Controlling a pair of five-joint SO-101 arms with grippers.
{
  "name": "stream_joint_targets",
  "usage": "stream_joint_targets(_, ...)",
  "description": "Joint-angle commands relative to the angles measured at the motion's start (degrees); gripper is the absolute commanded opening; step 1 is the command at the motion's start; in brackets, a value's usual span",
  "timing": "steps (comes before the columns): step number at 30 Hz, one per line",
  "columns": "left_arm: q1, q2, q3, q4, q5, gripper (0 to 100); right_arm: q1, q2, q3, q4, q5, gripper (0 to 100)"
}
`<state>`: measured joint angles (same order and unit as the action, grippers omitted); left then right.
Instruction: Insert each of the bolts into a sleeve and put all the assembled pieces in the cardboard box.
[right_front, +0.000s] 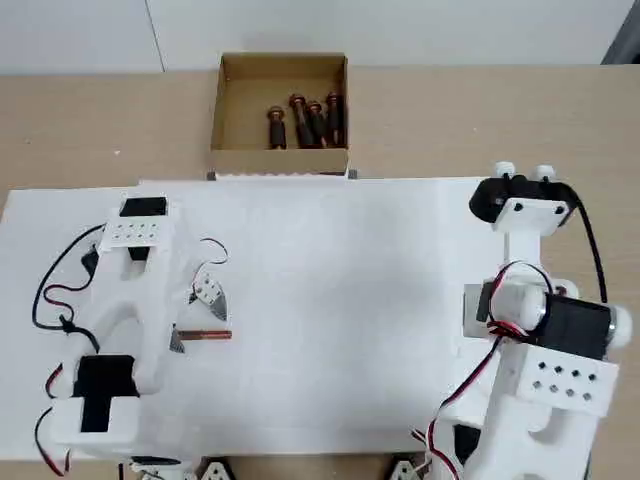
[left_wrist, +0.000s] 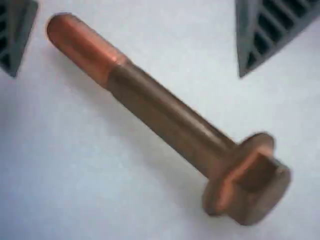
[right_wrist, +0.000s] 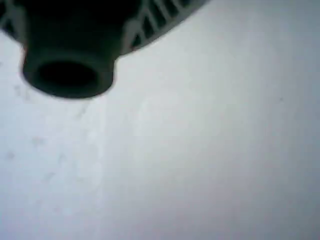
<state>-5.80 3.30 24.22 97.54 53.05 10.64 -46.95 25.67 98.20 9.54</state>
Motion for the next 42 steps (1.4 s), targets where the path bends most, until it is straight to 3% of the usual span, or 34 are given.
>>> stream_joint_targets(1, -0.18, -0.26, 0.04, -0.53, -0.18, 27, 0.48, -0.66, -0.35, 0.04, 0.7, 0.4)
stream_joint_targets(7, -3.96, -0.26, 0.57, -4.66, -0.09, 27, 0.48, -0.75, -0.35, 0.04, 0.7, 0.4)
stream_joint_targets(22, -3.6, -0.26, 8.22, -10.55, -0.09, 27, 0.48, -0.66, -0.26, -1.1, 0.79, 0.4)
stream_joint_targets(32, -3.6, -0.26, 7.96, -11.34, -0.09, 4, 0.48, -0.66, -0.26, -1.1, 0.79, 0.4)
stream_joint_targets(42, -3.25, -0.7, 7.25, -12.13, -0.18, 3, 0.48, -0.57, -0.26, -1.19, 0.79, 0.4)
